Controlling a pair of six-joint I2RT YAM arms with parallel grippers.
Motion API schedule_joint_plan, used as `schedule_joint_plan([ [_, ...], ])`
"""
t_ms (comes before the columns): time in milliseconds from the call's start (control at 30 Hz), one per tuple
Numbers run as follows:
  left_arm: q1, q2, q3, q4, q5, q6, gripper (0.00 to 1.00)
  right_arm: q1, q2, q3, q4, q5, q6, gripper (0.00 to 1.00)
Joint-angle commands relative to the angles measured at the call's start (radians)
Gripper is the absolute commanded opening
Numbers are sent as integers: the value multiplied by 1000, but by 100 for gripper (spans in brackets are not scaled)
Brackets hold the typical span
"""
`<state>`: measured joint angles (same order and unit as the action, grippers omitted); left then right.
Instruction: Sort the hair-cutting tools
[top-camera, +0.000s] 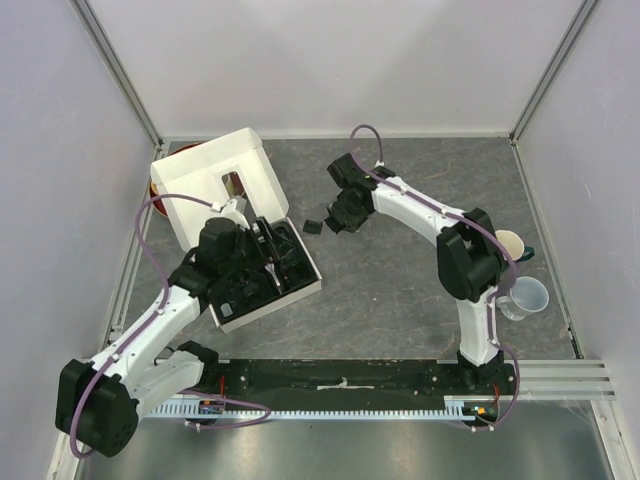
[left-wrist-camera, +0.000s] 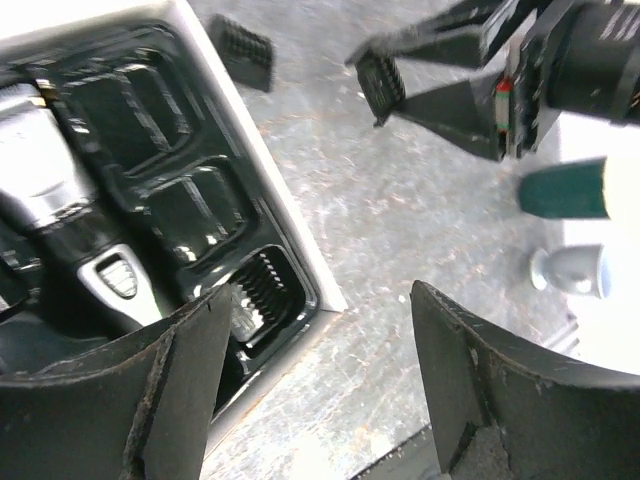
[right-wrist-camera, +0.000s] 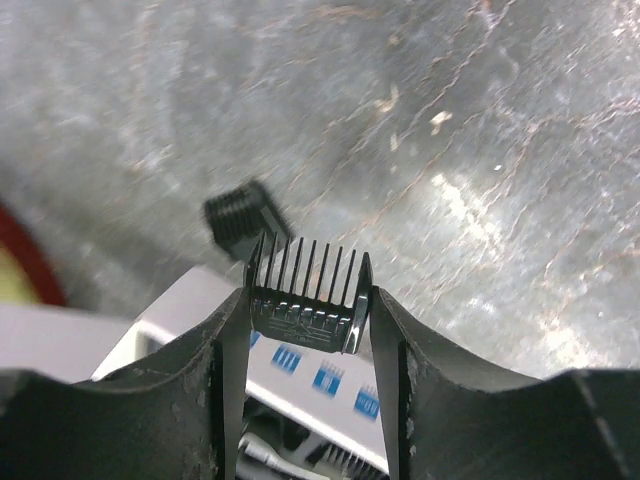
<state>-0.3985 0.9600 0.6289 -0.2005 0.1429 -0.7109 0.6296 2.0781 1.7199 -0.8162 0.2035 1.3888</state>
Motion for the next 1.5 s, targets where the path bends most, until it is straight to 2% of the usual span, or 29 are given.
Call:
schedule_joint_plan([
  [0,4,2,-60,277,181,11,78,-4,-139,-36,70,-55,-13,45],
  [300,-26,78,-100,613,179,-47,76,19,-302,-155,159,-183,27,41],
  [467,-108,124,-112,728,69,-90,75,42,-368,-226,210,-202,84,39],
  [767,-191,221,-71,753,-89,-98,61,56,-418,-244,244,-257,105,37],
  [800,-194,221,-69,753,-100,-98,54,56,-423,-244,247,-257,104,37],
  [833,-197,223,-70,753,-103,-99,52,56,-426,-246,249,-259,105,37],
  [967,-200,218,-83,773,-127,-107,49,56,-431,-256,252,-273,104,37],
  [1267,-203,244,-84,808,-140,-104,48,58,-418,-270,259,-306,101,36],
  [1367,-203,267,-74,806,-140,-111,43,58,-417,-272,265,-314,101,36],
  [1467,-204,278,-54,777,-128,-116,29,58,-417,-273,267,-314,98,36],
])
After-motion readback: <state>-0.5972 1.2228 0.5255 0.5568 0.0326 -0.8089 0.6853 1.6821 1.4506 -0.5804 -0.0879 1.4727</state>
